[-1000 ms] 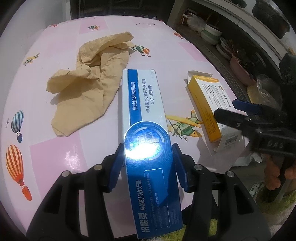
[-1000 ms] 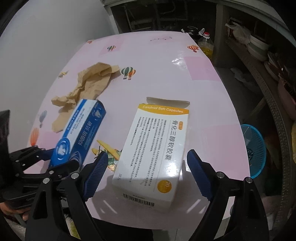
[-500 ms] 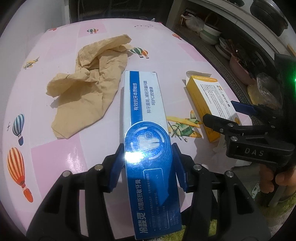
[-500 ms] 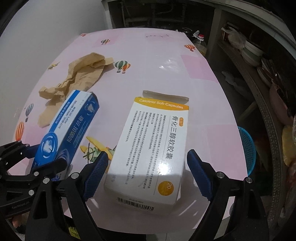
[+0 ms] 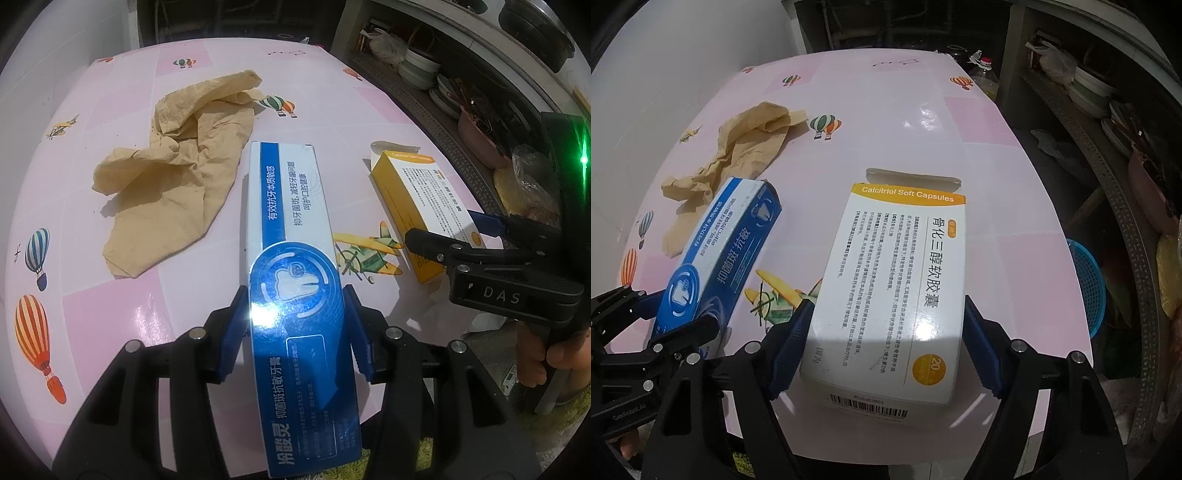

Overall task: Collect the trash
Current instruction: 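Lift the capsule box with the right gripper while the left holds the toothpaste box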

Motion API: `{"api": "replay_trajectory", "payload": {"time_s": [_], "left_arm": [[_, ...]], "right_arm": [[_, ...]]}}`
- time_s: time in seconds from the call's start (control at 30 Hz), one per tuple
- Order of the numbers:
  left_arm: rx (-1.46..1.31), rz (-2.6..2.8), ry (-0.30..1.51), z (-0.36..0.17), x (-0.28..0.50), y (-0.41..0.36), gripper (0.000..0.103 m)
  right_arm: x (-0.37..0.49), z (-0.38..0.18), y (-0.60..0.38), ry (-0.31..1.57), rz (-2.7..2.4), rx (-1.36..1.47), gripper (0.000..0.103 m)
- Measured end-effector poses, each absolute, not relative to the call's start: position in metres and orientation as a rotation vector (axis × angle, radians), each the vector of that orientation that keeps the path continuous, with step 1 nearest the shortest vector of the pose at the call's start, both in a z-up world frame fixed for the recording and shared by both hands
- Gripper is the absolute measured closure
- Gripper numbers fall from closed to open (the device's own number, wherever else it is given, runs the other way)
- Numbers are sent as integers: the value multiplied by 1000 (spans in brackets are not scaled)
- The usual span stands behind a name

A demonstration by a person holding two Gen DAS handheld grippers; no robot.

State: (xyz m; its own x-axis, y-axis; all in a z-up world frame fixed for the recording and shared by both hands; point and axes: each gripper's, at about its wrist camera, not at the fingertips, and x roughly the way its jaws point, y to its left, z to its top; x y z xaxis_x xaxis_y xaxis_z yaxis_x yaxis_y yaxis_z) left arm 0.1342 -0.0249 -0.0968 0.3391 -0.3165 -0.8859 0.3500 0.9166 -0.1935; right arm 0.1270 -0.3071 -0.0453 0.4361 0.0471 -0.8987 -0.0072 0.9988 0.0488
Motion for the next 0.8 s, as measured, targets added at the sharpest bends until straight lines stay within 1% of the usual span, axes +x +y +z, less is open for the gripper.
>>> {"api": "replay_trajectory", "payload": {"time_s": [0.8], "left_arm": [[4,-434,1101,-86,132,-19,56]], "right_arm": [[121,-36,-309,1096,23,48,29]]}}
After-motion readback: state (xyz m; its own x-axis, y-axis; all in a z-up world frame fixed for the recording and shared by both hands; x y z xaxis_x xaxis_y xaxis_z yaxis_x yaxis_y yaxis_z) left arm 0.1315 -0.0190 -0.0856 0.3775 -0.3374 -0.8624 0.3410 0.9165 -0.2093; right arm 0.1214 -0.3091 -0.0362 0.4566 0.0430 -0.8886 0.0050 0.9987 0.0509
